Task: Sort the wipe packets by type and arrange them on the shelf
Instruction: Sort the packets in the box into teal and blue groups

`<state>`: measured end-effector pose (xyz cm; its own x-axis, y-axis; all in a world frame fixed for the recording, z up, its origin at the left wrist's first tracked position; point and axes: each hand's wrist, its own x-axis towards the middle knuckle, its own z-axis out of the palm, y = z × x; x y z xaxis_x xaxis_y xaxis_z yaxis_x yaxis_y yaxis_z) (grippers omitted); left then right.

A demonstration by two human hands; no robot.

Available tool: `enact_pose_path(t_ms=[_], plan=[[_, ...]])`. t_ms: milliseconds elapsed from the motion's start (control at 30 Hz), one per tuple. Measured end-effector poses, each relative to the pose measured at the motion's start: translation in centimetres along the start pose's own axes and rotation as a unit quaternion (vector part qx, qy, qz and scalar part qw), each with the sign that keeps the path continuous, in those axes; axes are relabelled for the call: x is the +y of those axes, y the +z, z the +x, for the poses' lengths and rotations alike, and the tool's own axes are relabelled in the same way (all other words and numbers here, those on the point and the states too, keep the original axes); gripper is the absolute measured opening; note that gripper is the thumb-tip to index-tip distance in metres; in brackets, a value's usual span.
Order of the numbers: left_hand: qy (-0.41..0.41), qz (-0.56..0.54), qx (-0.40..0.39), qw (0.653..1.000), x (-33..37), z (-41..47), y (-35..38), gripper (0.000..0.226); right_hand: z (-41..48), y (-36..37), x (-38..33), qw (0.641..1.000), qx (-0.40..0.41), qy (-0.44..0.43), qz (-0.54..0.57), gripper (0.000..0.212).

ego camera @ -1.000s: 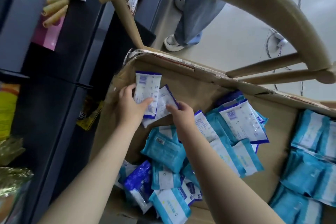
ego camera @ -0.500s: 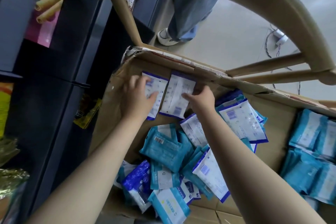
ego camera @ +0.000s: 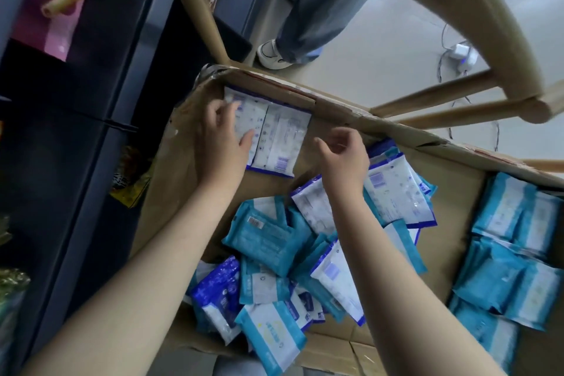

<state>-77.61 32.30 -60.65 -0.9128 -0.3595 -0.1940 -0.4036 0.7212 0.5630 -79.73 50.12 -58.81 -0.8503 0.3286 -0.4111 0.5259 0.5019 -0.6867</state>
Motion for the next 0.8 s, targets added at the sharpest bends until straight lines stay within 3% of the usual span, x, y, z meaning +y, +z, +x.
enact_pose_path(t_ms=[100,167,233,300,400,500,600,667,733,800], plan=[[0.019,-0.077,-0.017,0.997,1.1,-4.8,0.9,0.037,-0.9,-5.5,2.5,0.991,0.077,-0.083,-0.065,0.026],[-0.024,-0.150,-0.128,0.980,2.1,-7.8,2.4,0.038,-0.7,-9.1,4.7,0.981,0.118,-0.081,-0.133,0.035],[-0.061,-0.131,-0.246,0.958,3.2,-9.9,4.2,0.049,-0.4,-11.6,6.6,0.984,0.090,-0.029,-0.150,0.039],[-0.070,-0.046,-0.292,0.953,4.2,-11.3,5.9,0.059,-0.2,-12.9,7.8,0.992,0.031,0.014,-0.120,0.032],[-0.111,0.031,-0.255,0.960,5.5,-11.8,7.3,0.063,0.2,-13.6,8.5,0.993,-0.004,0.001,-0.116,0.030],[-0.175,0.037,-0.250,0.952,6.3,-11.3,7.9,0.058,0.5,-14.1,8.7,0.992,-0.038,-0.012,-0.117,0.040],[-0.205,0.009,-0.260,0.943,6.7,-11.4,7.9,0.046,0.5,-14.8,8.9,0.987,-0.056,-0.043,-0.145,0.032],[-0.214,-0.116,-0.216,0.946,7.0,-12.2,7.7,0.035,0.3,-15.4,8.7,0.985,-0.049,-0.060,-0.156,0.026],[-0.238,-0.300,-0.151,0.911,7.7,-13.0,7.0,0.026,0.0,-16.0,8.6,0.987,-0.036,-0.072,-0.137,0.023],[-0.242,-0.417,-0.079,0.873,8.5,-13.4,6.0,0.027,-0.7,-16.4,8.5,0.990,-0.026,-0.093,-0.105,0.020]])
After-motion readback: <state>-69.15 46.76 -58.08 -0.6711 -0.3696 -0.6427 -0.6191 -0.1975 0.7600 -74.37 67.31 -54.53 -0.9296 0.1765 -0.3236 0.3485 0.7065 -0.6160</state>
